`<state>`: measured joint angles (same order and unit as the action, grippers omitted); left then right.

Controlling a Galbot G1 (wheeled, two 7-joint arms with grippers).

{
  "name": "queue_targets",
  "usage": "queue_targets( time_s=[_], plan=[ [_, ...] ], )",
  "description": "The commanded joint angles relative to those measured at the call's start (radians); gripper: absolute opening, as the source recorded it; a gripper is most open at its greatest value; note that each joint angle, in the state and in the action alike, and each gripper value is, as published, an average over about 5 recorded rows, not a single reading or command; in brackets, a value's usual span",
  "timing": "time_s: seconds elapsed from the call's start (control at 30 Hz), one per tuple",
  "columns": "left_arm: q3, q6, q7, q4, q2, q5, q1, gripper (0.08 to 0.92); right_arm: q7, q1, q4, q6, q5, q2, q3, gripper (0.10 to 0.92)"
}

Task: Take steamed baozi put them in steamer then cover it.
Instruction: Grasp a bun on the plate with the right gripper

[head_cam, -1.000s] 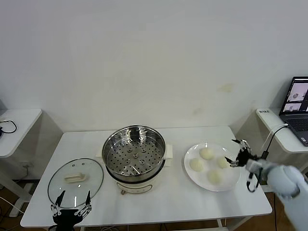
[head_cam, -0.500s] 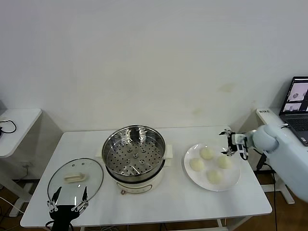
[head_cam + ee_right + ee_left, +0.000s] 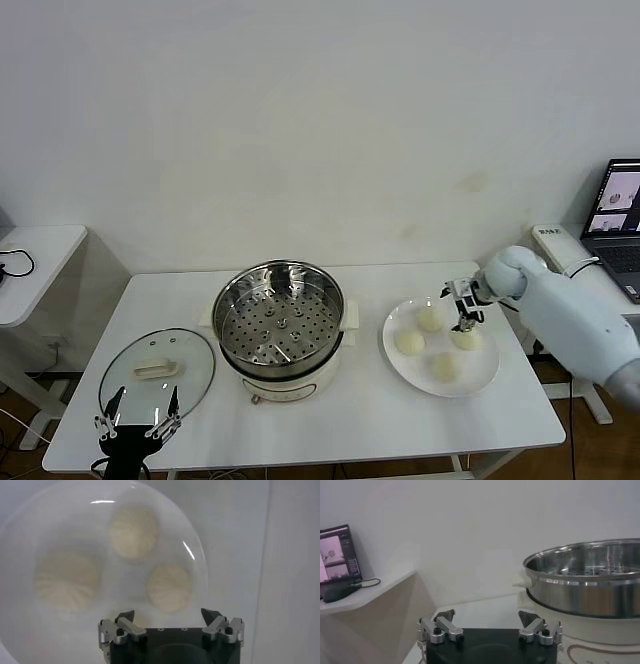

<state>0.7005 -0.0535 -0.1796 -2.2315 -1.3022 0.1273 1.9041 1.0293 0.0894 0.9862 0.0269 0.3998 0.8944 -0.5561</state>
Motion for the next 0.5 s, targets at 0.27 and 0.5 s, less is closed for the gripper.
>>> queue_targets(
  time_s=[0.27, 0.5],
  plan=[
    [0.007, 0.006, -0.003, 0.007, 0.0, -0.006, -0.002, 0.823, -0.005, -0.032, -0.129, -0.003, 0.03, 0.109, -0.035, 0.823],
    [0.007, 0.008, -0.002, 0.013, 0.0, -0.007, -0.006, 0.823, -0.014, -0.027, -0.167, -0.008, 0.04, 0.146, -0.023, 0.823]
  ],
)
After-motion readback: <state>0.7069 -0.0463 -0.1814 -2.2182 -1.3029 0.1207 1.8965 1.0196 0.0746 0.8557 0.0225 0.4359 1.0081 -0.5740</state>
